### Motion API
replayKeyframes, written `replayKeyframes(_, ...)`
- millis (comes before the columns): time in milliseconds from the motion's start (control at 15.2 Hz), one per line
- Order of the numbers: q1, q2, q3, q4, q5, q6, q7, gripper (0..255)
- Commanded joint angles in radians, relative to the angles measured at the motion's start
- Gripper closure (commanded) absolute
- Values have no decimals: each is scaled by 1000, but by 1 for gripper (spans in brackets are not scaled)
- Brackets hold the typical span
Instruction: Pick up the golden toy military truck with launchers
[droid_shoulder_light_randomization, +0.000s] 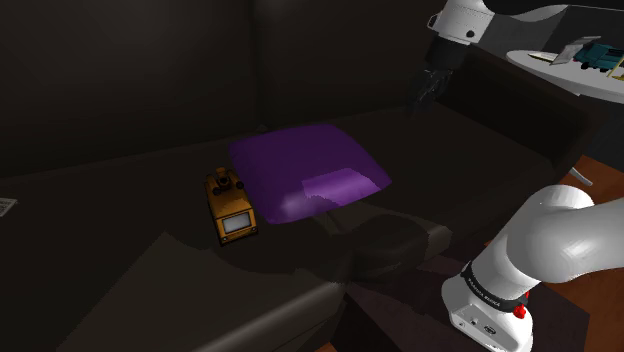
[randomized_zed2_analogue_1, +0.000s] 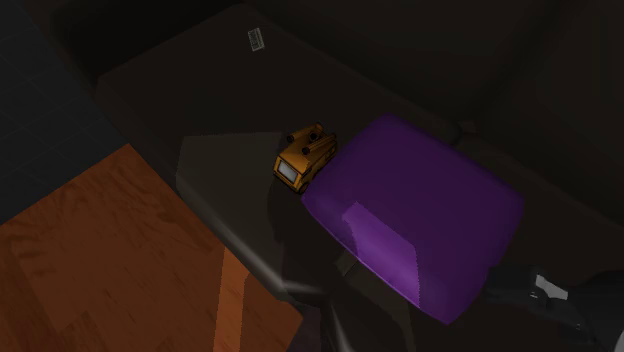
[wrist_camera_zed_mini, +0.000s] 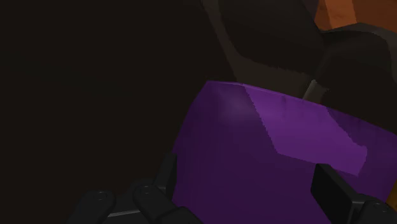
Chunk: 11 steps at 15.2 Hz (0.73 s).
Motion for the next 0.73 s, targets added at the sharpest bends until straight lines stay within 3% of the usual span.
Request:
replayKeyframes(0, 0, 0, 0, 0, 0, 0, 0, 0)
replayKeyframes(660, 69, 180, 203, 59, 96, 116, 229, 0)
